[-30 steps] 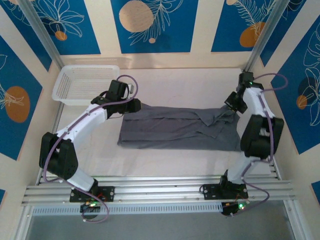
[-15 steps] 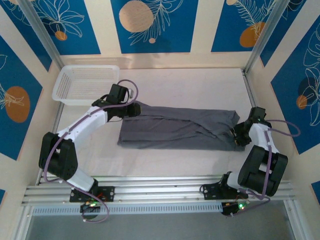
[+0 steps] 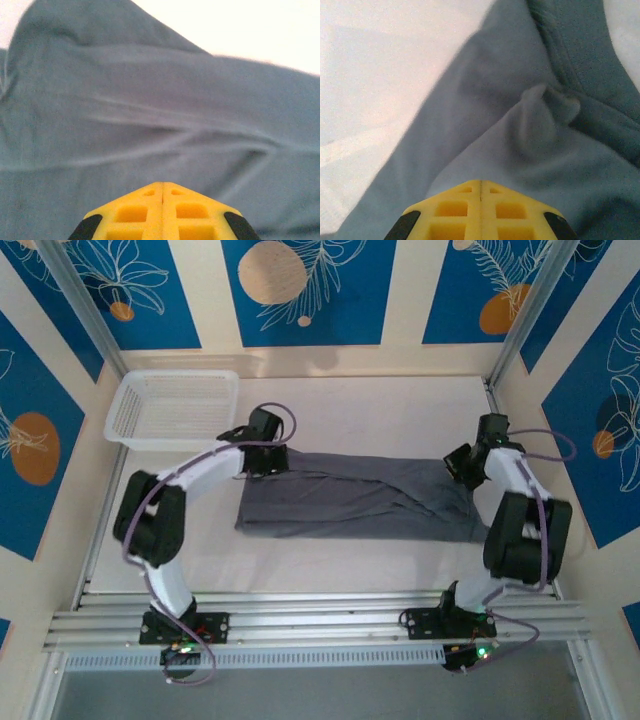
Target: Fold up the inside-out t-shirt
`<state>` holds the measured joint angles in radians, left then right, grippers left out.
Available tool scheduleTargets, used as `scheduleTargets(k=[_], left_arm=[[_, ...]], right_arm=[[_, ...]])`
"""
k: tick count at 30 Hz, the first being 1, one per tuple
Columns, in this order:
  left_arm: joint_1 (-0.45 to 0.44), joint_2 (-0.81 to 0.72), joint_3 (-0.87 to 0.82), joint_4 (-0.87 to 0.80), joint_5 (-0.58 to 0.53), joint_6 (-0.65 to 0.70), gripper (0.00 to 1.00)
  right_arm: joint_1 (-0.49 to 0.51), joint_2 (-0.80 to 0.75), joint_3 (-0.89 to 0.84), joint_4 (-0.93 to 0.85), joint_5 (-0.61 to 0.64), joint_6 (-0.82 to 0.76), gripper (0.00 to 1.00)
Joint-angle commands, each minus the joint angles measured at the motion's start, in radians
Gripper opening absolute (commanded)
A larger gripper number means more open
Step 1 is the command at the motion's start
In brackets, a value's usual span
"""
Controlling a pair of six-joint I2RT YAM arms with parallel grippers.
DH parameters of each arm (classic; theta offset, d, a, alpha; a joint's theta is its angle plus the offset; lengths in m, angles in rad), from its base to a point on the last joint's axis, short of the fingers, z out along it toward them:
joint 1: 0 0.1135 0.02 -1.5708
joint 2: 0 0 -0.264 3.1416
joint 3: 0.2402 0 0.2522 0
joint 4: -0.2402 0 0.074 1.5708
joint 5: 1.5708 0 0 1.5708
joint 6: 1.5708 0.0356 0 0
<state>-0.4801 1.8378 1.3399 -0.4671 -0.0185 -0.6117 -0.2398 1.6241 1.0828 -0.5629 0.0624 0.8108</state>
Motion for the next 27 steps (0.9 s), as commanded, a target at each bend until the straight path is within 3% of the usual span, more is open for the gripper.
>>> scheduleTargets(k=[1, 10, 16, 21, 25, 27], left_arm=[[-0.002, 0.123, 0.117, -0.019, -0.09, -0.052, 0.0], [0.0, 0.461, 0.443, -0.07, -0.081, -0.107, 0.0], [0.022, 0.693, 0.772, -0.164, -0.002, -0.108, 0.0], [0.044, 0.888, 1.068, -0.207, 0.07, -0.107, 0.0], [0.049, 0.938, 1.156, -0.187, 0.099, -0.103, 0.0], [0.047, 0.881, 1.138, -0.21, 0.063, -0.071, 0.0]], right_arm=[[-0.013, 0.119, 0.048, -0.101, -0.051, -0.011, 0.0], [-0.022, 0.164, 0.012, -0.098, -0.104, 0.006, 0.02], [-0.006, 0.096, -0.114, -0.039, -0.318, 0.105, 0.03], [0.112, -0.023, -0.292, 0.026, -0.36, 0.214, 0.04], [0.232, -0.123, -0.444, 0.128, -0.357, 0.345, 0.05], [0.265, -0.143, -0.45, 0.12, -0.327, 0.329, 0.05]])
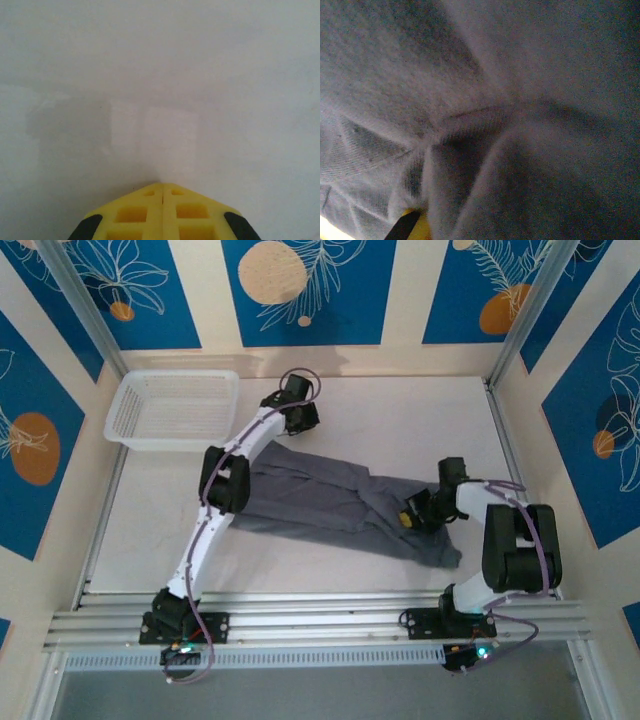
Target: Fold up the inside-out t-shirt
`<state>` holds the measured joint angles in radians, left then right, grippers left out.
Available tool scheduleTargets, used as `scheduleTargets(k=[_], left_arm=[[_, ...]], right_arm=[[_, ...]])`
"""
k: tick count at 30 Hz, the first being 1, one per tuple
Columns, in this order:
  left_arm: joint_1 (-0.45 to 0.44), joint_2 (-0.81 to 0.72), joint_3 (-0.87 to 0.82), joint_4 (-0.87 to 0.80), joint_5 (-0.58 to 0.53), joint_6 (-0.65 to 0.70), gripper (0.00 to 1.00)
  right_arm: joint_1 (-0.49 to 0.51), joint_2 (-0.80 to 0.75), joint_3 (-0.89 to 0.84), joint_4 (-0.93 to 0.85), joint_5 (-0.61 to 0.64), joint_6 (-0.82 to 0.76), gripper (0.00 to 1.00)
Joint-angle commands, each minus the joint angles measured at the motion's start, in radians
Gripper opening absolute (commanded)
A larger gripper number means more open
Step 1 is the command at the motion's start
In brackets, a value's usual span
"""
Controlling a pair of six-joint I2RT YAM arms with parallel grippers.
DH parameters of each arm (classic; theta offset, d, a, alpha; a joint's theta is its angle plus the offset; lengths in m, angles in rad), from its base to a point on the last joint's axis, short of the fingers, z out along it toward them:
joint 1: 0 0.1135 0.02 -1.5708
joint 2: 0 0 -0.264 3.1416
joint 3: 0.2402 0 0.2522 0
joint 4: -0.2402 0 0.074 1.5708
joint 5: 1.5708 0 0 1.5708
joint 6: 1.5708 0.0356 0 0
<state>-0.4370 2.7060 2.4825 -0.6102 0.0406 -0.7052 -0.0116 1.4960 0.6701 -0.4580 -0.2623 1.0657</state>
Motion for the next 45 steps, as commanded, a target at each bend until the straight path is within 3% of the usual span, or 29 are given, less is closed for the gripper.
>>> scheduleTargets(k=[1, 10, 15, 19, 34, 38, 45], left_arm=[[0.001, -0.032, -0.036, -0.068, -0.026, 0.044, 0.0], [0.001, -0.712, -0.706, -0.059, -0.323, 0.147, 0.0], [0.01, -0.839, -0.94, -0.101, -0.327, 0.147, 0.0], [0.03, -0.81, -0.988, -0.073, -0.279, 0.126, 0.0], [0.056, -0.408, -0.735, 0.001, -0.152, 0.083, 0.0], [0.057, -0.241, -0.523, 0.011, -0.079, 0.08, 0.0], [0.051, 0.096, 0.057, -0.032, 0.062, 0.006, 0.0]], right_arm=[[0.041, -0.016, -0.027, 0.005, 0.019, 0.049, 0.05], [0.012, 0.003, 0.141, -0.142, 0.171, -0.091, 0.05], [0.006, -0.003, 0.156, -0.158, 0.182, -0.106, 0.05], [0.006, -0.015, 0.144, -0.16, 0.184, -0.108, 0.05], [-0.034, -0.05, 0.097, -0.159, 0.164, -0.078, 0.05], [-0.036, -0.021, 0.066, -0.124, 0.138, -0.06, 0.05], [0.023, -0.026, 0.009, -0.094, 0.06, 0.018, 0.06]])
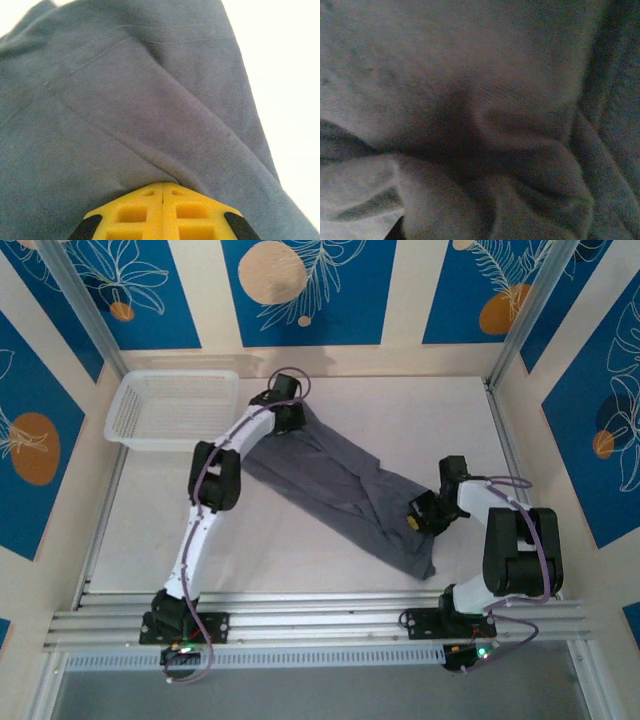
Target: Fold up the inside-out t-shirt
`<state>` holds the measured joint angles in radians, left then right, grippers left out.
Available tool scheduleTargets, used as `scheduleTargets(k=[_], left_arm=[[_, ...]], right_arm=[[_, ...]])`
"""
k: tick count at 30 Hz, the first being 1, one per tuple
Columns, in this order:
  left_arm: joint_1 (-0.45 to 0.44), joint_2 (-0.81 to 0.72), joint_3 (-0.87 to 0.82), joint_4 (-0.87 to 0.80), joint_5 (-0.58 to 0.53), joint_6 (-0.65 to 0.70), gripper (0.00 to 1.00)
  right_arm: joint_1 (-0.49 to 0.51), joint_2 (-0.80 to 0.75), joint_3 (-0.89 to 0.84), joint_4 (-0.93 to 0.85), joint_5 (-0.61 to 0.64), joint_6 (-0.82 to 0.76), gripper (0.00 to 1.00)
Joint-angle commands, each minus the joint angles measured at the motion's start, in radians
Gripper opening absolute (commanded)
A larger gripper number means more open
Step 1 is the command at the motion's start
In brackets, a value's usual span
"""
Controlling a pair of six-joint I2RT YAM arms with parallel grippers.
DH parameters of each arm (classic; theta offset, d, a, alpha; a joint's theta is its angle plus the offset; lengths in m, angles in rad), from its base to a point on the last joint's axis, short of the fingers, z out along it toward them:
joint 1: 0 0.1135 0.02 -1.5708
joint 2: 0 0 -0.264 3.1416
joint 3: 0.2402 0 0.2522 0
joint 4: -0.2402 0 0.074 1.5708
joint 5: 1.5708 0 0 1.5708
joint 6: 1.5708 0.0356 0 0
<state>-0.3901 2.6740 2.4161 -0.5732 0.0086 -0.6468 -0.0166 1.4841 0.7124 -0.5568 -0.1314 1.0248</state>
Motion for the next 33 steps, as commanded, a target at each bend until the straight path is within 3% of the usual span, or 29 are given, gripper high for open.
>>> scheduleTargets(k=[1, 4, 10, 15, 18, 21, 25, 27, 29, 31, 33], left_arm=[[0.003, 0.156, 0.171, -0.059, 0.105, -0.069, 0.0], [-0.002, 0.188, 0.217, 0.045, 0.124, -0.114, 0.0], [-0.017, 0.193, 0.218, 0.142, 0.112, -0.148, 0.0], [-0.02, 0.18, 0.217, 0.123, 0.099, -0.138, 0.0], [-0.02, 0.152, 0.216, 0.107, 0.1, -0.114, 0.0], [-0.02, 0.083, 0.215, 0.06, 0.098, -0.075, 0.02], [-0.017, -0.096, 0.121, 0.021, 0.107, -0.005, 0.24], [-0.014, -0.252, -0.041, 0.069, 0.127, 0.013, 0.32], [-0.013, -0.418, -0.236, 0.132, 0.146, 0.017, 0.37], [-0.013, -0.586, -0.453, 0.195, 0.168, 0.014, 0.4], [-0.014, -0.767, -0.694, 0.245, 0.176, 0.001, 0.42]], right_arm=[[0.041, -0.025, -0.047, 0.023, -0.097, 0.081, 0.06], [0.152, -0.051, -0.084, 0.079, -0.118, 0.181, 0.05], [0.51, 0.062, -0.036, 0.172, -0.091, 0.357, 0.05], [0.76, 0.216, 0.097, 0.313, -0.121, 0.493, 0.05], [0.846, 0.271, 0.234, 0.288, -0.102, 0.468, 0.05], [0.89, 0.231, 0.323, 0.189, -0.005, 0.396, 0.05], [0.907, 0.046, 0.32, 0.067, 0.226, 0.246, 0.11], [0.908, -0.073, 0.285, 0.008, 0.362, 0.145, 0.18], [0.886, -0.176, 0.229, -0.033, 0.456, 0.031, 0.39], [0.82, -0.27, 0.134, -0.016, 0.453, -0.085, 0.47], [0.687, -0.347, 0.031, 0.043, 0.299, -0.172, 0.49]])
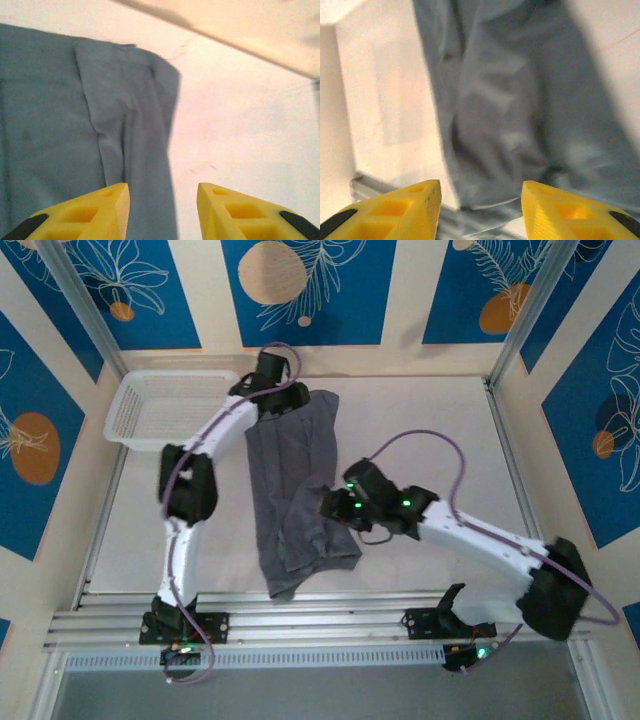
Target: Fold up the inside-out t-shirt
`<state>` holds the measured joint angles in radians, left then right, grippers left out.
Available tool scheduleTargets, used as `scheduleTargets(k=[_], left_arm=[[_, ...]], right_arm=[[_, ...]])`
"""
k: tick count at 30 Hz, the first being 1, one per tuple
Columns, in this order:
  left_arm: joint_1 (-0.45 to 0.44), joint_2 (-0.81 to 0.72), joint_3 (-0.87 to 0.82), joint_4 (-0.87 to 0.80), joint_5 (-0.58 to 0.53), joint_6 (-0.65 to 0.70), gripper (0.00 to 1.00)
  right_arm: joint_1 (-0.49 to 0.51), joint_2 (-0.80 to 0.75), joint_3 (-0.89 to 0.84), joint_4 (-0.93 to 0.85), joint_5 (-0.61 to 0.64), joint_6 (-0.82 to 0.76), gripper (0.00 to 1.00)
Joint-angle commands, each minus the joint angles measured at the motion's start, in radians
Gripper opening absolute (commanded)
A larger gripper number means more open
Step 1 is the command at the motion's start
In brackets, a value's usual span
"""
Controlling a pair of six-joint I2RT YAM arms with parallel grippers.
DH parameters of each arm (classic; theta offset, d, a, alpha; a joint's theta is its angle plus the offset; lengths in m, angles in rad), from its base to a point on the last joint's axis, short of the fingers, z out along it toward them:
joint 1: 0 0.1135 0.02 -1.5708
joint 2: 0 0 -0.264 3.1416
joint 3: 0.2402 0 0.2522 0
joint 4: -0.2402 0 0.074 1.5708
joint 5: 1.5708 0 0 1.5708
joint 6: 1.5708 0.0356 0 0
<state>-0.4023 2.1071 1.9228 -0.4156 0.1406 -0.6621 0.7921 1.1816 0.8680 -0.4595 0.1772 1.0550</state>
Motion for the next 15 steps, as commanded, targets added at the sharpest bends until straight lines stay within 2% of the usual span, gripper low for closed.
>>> scheduleTargets(k=[1, 3, 4, 9, 15], left_arm=[[-0.003, -0.27, -0.293, 0.099, 0.045, 0.014, 0.42], [-0.003, -0.427, -0.49, 0.082, 0.025, 0.003, 0.43], [-0.003, -0.485, -0.558, 0.063, 0.019, -0.004, 0.43], [-0.023, -0.783, -0.895, -0.097, -0.017, -0.048, 0.43], [-0.051, -1.035, -1.133, -0.253, -0.03, -0.121, 0.44]], right_arm=[[-0.186, -0.062, -0.162, -0.036, -0.095, -0.22, 0.49], [-0.288, -0.072, -0.221, -0.001, -0.268, -0.26, 0.49], [-0.299, -0.068, -0.232, -0.003, -0.295, -0.275, 0.49], [-0.287, 0.001, -0.255, 0.006, -0.388, -0.299, 0.49], [-0.258, 0.116, -0.251, 0.097, -0.396, -0.278, 0.49]])
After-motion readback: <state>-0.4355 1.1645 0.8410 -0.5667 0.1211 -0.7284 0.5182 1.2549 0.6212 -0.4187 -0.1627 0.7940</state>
